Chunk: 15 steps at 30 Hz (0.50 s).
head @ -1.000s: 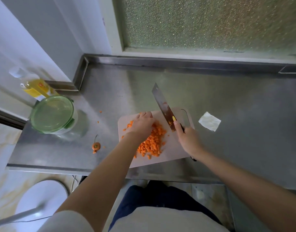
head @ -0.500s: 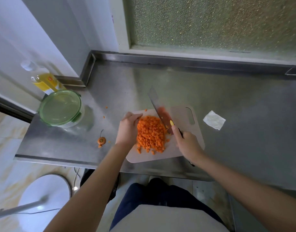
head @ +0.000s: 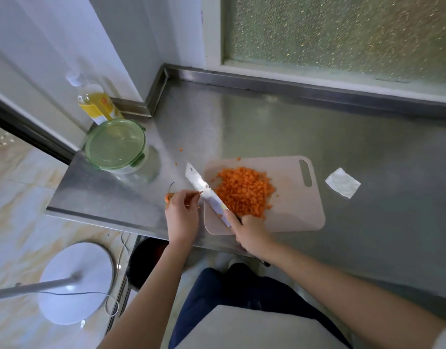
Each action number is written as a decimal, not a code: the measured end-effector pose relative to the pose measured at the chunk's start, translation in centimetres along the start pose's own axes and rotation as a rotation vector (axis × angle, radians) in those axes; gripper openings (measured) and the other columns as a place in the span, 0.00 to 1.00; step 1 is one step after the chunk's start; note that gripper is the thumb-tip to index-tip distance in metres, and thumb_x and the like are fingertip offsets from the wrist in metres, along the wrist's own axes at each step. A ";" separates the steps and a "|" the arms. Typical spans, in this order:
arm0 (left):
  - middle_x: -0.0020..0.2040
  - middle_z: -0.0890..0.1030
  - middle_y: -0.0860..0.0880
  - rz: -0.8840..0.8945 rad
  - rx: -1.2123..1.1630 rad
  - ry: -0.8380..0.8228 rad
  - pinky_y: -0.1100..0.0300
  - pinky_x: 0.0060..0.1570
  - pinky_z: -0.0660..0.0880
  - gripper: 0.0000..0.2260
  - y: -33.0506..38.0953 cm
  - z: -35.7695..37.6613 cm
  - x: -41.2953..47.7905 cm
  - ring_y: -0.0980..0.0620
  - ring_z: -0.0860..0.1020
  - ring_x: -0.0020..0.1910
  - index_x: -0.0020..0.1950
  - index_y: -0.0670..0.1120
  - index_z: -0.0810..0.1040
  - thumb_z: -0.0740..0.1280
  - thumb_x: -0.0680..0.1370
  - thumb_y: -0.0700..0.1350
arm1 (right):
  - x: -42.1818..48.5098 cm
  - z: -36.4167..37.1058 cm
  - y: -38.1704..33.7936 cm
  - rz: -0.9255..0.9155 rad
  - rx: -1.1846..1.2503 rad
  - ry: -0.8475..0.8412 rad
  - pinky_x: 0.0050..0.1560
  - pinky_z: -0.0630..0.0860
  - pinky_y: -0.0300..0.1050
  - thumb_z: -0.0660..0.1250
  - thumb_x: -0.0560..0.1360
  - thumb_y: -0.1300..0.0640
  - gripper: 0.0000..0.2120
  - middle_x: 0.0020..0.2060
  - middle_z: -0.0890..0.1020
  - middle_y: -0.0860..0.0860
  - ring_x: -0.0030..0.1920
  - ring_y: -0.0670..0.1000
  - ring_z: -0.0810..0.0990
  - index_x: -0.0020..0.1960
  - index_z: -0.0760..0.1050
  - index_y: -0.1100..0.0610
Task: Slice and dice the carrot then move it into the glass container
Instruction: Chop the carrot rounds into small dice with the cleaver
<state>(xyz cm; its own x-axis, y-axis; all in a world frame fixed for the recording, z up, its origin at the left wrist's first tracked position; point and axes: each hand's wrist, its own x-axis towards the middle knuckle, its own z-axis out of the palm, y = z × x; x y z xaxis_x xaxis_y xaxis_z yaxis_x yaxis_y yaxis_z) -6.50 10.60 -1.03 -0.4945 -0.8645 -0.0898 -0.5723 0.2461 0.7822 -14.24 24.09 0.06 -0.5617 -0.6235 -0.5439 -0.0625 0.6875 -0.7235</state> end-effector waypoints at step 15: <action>0.44 0.77 0.47 0.060 0.121 -0.240 0.60 0.43 0.69 0.04 -1.3 3.0 -2.9 0.49 0.74 0.45 0.46 0.41 0.80 0.65 0.76 0.39 | -0.3 -1.3 0.6 0.006 -0.056 0.171 0.36 0.65 0.45 0.53 0.81 0.44 0.28 0.23 0.70 0.52 0.33 0.55 0.73 0.26 0.65 0.56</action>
<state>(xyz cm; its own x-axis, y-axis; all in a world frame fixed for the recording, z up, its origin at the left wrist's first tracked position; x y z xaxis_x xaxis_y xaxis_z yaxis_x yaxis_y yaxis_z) -6.33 14.12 -3.64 -0.6624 -0.7218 -0.2008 -0.6044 0.3565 0.7124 -15.16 25.21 0.33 -0.6939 -0.5502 -0.4645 -0.1019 0.7136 -0.6931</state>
